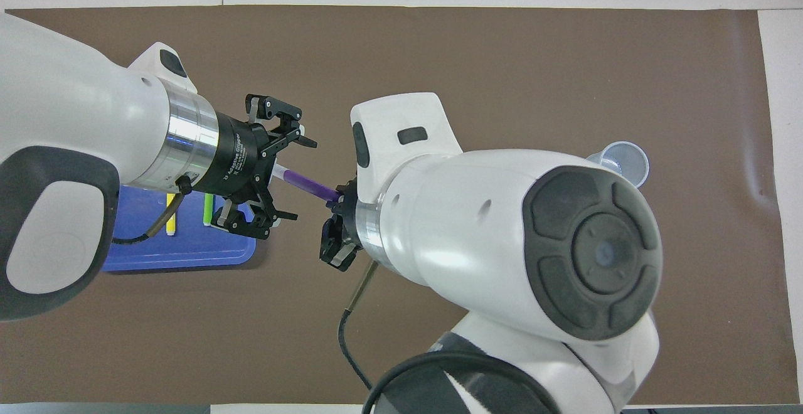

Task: Right arm passes pens to left for tray arrangement
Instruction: 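Close the left gripper on the purple pen held by the right gripper, then place the purple pen in the tray while the right gripper withdraws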

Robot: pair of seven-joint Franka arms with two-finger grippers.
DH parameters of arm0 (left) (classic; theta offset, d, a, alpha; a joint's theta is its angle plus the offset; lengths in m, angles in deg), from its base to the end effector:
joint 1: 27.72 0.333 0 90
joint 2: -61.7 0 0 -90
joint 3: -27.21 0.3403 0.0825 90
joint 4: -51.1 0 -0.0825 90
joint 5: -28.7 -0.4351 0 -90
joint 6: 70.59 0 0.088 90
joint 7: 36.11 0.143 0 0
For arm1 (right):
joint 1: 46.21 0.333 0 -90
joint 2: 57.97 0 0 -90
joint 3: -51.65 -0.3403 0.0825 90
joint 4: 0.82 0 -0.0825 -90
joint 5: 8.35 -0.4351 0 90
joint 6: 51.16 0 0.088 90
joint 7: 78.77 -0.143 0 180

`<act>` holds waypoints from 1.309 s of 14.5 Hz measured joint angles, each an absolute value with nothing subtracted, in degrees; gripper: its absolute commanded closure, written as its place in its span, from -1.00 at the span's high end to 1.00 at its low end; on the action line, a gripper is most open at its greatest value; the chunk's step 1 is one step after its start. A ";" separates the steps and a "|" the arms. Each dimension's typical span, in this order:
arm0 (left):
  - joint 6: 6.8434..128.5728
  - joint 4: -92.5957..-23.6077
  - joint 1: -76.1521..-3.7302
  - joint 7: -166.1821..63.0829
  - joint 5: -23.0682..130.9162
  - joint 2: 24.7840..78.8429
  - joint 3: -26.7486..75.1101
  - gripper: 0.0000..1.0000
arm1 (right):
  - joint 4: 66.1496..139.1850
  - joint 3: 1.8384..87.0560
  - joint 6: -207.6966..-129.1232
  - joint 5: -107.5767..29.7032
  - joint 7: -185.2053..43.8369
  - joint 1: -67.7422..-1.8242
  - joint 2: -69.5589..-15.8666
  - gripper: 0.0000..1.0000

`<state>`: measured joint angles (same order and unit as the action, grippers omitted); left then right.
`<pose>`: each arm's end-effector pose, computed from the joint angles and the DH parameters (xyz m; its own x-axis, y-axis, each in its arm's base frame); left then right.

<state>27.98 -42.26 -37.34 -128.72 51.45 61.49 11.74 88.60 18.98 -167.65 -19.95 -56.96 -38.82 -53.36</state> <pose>0.5441 -0.3092 0.6035 0.3266 0.8610 -0.3899 0.9419 -0.3310 0.0580 0.5193 0.4418 0.6297 0.4888 0.7513 0.4435 0.8572 -0.5080 -0.0843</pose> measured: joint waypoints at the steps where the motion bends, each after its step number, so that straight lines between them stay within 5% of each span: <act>1: 27.97 -42.28 -37.34 -128.74 51.34 61.50 11.74 0.81 | 88.59 18.89 -167.65 -19.91 -56.96 -38.82 -53.35 -1.00; 14: 29.15 -44.68 -32.60 -125.26 58.24 61.75 11.88 0.29 | 88.57 18.57 -167.64 -19.72 -56.96 -38.82 -53.32 -1.00; 16: 29.17 -44.71 -32.60 -125.25 58.33 61.82 11.86 -0.15 | 88.57 18.57 -167.64 -19.72 -56.96 -38.82 -53.30 -1.00; 18: 29.22 -44.86 -32.60 -125.24 58.50 61.85 11.86 -1.00 | 88.57 18.57 -167.64 -19.71 -56.96 -38.82 -53.30 -1.00; 19: 29.16 -45.06 -32.60 -125.18 58.56 61.93 11.86 -1.00 | 88.56 18.58 -167.65 -19.29 -56.96 -38.91 -53.28 -1.00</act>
<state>29.16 -45.06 -32.60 -125.18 58.56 61.93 11.86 88.56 18.58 -167.65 -19.29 -56.96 -38.91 -53.28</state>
